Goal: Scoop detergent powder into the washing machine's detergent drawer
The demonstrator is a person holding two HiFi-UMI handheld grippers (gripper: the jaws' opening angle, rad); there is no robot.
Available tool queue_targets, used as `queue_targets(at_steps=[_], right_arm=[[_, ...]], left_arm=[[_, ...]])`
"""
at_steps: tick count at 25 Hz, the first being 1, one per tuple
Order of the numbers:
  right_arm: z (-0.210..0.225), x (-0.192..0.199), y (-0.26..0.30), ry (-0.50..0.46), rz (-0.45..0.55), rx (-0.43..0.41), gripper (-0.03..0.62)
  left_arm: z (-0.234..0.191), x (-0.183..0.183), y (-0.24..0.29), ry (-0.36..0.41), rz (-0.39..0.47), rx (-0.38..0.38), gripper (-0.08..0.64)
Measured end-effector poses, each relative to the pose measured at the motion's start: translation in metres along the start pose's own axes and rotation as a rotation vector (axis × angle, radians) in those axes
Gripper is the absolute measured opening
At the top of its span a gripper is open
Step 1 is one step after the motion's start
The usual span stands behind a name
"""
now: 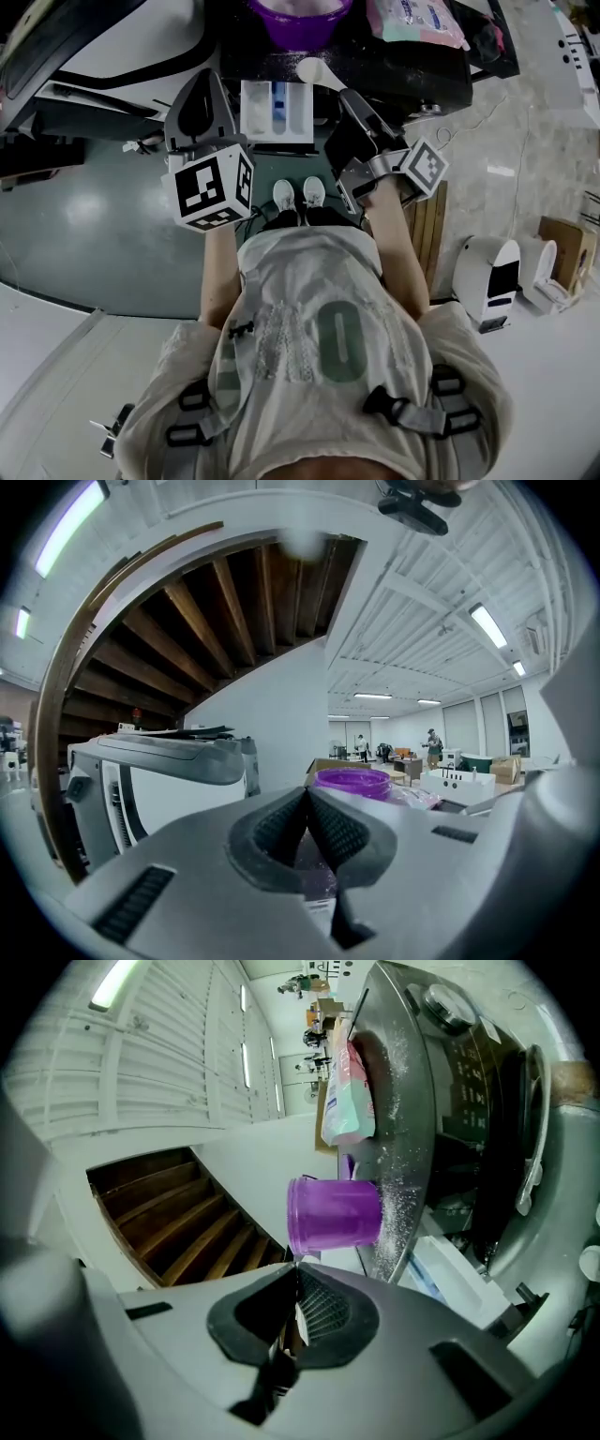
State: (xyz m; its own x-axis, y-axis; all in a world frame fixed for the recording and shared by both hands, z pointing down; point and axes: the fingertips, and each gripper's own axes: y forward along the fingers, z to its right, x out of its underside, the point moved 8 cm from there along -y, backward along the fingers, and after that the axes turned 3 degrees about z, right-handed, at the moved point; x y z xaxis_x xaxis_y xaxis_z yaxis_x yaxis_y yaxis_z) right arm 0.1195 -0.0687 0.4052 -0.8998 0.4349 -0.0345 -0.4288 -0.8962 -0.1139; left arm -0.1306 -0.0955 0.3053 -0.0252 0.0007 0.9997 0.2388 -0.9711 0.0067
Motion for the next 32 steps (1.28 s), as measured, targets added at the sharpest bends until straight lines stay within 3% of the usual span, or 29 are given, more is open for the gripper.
queue_targets(at_steps=[9,20,26,32], right_arm=[[0.037,0.009,-0.014,-0.082,-0.081,0.084,0.009],[0.071,0.013,-0.022,-0.067,-0.105,0.164,0.009],[0.076,0.012,-0.018,-0.12,-0.131,0.188,0.009],[0.075,0.011,-0.015,-0.235,-0.176,0.213,0.009]], left_arm=[[-0.012,0.011,-0.012,-0.003,-0.025,-0.026,0.02],[-0.013,0.018,-0.017,-0.007,-0.045,-0.037,0.02],[-0.013,0.025,-0.015,-0.013,-0.062,-0.041,0.02],[-0.012,0.028,-0.013,-0.014,-0.071,-0.042,0.02]])
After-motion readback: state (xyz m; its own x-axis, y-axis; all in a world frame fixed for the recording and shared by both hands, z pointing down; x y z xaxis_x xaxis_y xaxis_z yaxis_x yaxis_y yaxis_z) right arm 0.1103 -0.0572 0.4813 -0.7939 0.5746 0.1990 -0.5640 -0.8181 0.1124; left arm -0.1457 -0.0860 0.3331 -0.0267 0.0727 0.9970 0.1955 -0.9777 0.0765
